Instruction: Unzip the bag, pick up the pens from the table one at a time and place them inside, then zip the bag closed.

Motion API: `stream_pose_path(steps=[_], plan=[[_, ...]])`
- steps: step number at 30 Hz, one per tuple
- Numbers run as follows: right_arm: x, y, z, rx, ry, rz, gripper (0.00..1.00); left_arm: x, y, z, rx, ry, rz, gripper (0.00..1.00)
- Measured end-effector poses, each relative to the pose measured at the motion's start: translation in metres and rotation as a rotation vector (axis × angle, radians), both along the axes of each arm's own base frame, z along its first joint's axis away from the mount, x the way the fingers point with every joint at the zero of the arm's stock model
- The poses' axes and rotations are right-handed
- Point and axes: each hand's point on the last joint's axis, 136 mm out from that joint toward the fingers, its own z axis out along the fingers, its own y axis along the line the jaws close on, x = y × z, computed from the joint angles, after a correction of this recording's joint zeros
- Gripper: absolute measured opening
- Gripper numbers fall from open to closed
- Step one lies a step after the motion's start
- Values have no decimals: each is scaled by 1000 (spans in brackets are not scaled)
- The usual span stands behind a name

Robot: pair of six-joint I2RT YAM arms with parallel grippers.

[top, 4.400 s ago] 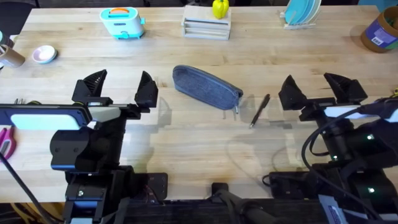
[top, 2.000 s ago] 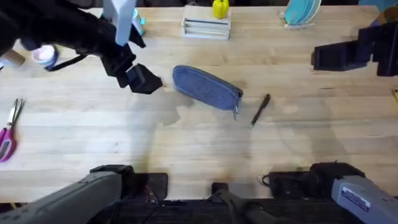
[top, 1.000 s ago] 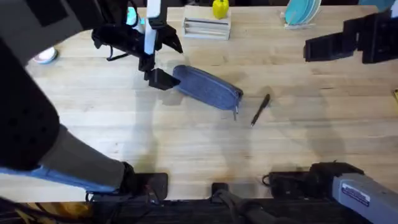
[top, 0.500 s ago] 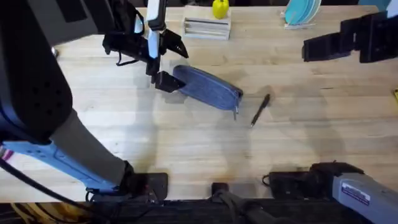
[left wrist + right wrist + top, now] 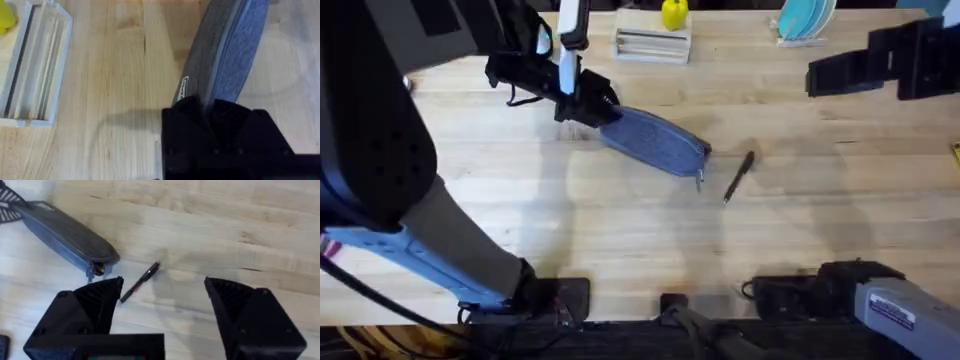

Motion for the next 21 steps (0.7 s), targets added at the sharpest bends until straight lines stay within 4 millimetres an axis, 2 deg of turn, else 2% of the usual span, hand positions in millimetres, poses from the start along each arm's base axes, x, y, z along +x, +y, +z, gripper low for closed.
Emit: stream_pose_path(steps=[3,6,8,9,10,17,21], plan=[[-1,3,0,50,14,-41,994,0,0,0,0,0,0,45],[-3,15,1,136,29,-41,994,0,0,0,0,1,0,40],[-5,27,1,199,49,-18,994,0,0,0,0,0,0,41],[-8,45,-3,255,83,33,994,0,0,0,0,0,0,41],[-9,51,-5,265,96,53,994,0,0,0,0,0,0,41],[-29,95,-47,302,214,184,994,0,0,0,0,0,0,41],[-32,117,-73,329,242,214,994,0,0,0,0,0,0,41]])
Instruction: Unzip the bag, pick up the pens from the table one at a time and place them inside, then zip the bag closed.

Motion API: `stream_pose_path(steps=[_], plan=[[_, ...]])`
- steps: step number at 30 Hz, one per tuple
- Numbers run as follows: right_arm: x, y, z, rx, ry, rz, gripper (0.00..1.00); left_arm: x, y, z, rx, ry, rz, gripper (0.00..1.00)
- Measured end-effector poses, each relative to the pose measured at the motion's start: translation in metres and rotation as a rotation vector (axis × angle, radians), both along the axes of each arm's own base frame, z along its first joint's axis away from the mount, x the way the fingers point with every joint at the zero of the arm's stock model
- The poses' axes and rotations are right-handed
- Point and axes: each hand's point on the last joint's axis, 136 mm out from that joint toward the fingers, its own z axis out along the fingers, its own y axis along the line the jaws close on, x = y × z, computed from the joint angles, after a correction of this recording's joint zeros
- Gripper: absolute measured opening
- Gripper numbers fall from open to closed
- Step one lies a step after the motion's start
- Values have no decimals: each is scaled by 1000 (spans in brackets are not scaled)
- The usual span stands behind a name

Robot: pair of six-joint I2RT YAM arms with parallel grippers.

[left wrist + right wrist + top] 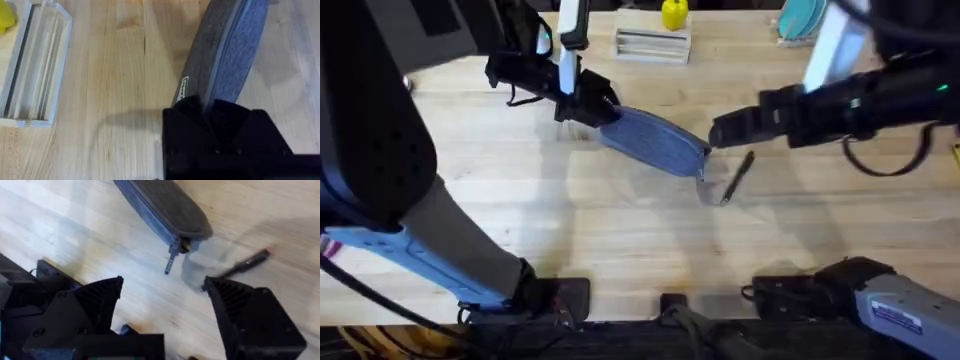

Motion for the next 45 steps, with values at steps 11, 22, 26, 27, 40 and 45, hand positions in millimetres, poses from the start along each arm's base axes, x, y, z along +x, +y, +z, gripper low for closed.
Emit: stream_pose_path(steps=[11,22,26,27,40,45], plan=[[-11,36,-47,51,29,43,994,0,0,0,0,0,0,41],[-1,42,-67,73,32,12,988,0,0,0,0,0,0,41],[2,43,-92,42,103,7,896,0,0,0,0,0,0,41],[2,43,-94,41,107,6,865,0,0,0,0,0,0,41],[12,46,-94,50,76,-1,706,0,0,0,0,-1,0,41],[14,47,-94,53,74,-6,635,0,0,0,0,0,0,41]])
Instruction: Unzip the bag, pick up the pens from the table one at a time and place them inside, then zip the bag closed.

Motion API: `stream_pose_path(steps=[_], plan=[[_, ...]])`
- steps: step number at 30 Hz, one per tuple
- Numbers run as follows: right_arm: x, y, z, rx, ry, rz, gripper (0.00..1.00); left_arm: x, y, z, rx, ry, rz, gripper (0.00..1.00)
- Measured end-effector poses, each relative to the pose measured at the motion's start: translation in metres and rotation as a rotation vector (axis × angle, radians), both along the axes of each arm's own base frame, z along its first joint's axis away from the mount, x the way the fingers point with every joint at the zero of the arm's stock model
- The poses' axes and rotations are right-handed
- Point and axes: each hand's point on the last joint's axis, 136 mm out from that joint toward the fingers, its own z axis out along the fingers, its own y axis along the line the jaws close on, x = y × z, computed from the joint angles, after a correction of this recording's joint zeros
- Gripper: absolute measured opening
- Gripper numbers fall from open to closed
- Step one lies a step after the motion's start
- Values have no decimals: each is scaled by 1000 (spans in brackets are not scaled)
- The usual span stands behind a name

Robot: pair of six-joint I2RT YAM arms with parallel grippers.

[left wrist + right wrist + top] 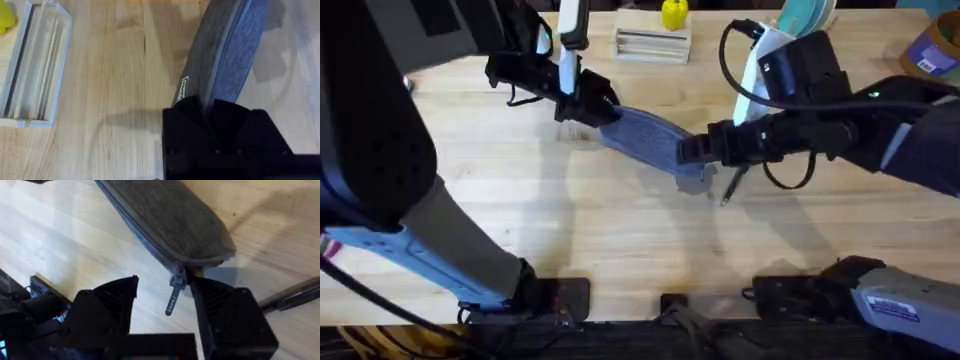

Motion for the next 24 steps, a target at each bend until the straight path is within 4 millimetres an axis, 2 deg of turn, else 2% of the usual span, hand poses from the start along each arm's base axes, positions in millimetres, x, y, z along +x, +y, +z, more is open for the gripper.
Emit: stream_pose_path(steps=[6,13,16,24], plan=[[1,-2,-8,-20,19,-9,457,0,0,0,0,2,0,41],[1,-5,-14,-41,36,-17,134,1,0,0,3,-6,0,41],[1,-5,-15,-41,36,-16,90,1,0,0,3,-6,0,41],[3,-7,-8,-31,17,-26,82,2,0,0,3,-10,0,41]])
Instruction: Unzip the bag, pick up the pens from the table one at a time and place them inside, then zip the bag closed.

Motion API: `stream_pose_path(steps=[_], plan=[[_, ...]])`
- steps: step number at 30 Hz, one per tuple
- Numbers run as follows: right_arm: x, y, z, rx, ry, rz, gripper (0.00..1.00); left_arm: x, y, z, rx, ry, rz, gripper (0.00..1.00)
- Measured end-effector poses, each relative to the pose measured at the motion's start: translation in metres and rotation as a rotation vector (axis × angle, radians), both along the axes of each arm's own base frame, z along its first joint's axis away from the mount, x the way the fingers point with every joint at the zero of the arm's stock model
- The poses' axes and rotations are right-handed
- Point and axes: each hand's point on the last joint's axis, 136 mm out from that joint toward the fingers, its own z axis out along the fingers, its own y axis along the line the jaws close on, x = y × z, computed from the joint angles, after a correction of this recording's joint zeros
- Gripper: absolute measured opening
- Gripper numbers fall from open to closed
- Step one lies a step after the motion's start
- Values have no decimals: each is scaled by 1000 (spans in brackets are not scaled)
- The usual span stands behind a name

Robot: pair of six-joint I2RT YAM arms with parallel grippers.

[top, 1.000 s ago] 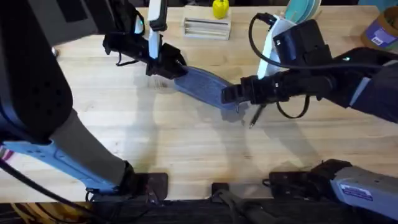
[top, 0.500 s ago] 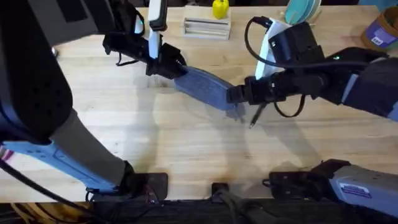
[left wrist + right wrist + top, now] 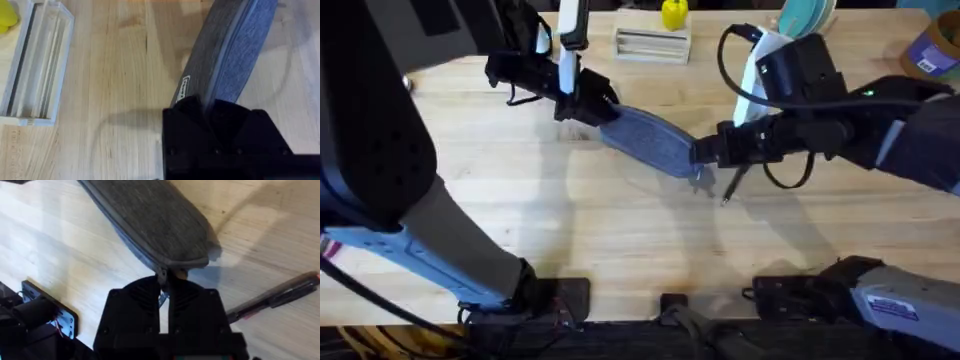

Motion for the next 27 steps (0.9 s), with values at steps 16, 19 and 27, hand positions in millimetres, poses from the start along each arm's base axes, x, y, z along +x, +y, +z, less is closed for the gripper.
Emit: stream_pose_path(steps=[16,19,27], plan=[[10,-9,50,53,-129,-38,33,0,-1,1,-5,-2,0,41],[12,-8,60,54,-144,-30,27,0,-1,1,-5,-2,0,41],[19,-8,87,36,-192,-6,27,-2,-2,2,-17,9,-2,41]])
